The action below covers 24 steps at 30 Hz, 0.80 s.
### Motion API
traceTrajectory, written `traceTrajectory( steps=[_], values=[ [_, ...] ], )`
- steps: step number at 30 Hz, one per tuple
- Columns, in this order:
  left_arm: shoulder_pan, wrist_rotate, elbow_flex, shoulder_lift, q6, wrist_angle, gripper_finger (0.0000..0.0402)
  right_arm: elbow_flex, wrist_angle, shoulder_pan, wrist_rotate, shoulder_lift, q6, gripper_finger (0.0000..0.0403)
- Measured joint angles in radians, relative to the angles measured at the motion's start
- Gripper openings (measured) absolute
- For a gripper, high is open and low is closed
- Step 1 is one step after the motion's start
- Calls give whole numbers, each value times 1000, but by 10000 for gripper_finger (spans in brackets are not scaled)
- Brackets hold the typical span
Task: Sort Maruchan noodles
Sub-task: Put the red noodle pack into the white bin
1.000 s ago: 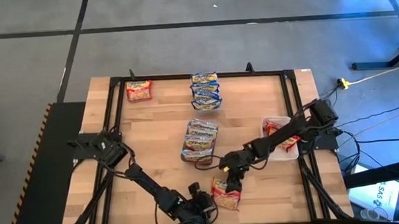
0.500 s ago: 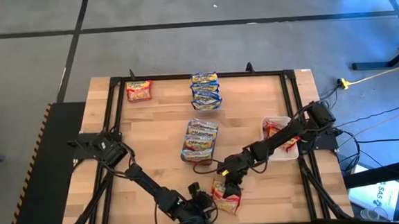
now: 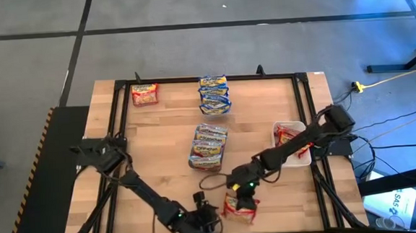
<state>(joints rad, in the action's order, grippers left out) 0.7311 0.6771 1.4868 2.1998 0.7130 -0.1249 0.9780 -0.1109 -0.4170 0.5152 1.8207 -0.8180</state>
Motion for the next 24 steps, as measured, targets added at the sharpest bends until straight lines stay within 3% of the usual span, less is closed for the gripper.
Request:
traceTrajectory(
  steps=[6, 11, 17, 24],
  values=[
    [67, 3, 0, -87, -13, -143, 196, 78, 351, -47, -91, -143, 114, 95],
    [78, -14, 0, -149, -17, -209, 196, 109, 620, -91, -214, -315, 135, 81],
    [78, -29, 0, -166, -30, -197, 196, 109, 962, -164, -479, -557, 73, 89],
    [72, -19, 1, -165, -35, -159, 196, 109, 1427, -173, -673, -762, -68, 83]
  ],
)
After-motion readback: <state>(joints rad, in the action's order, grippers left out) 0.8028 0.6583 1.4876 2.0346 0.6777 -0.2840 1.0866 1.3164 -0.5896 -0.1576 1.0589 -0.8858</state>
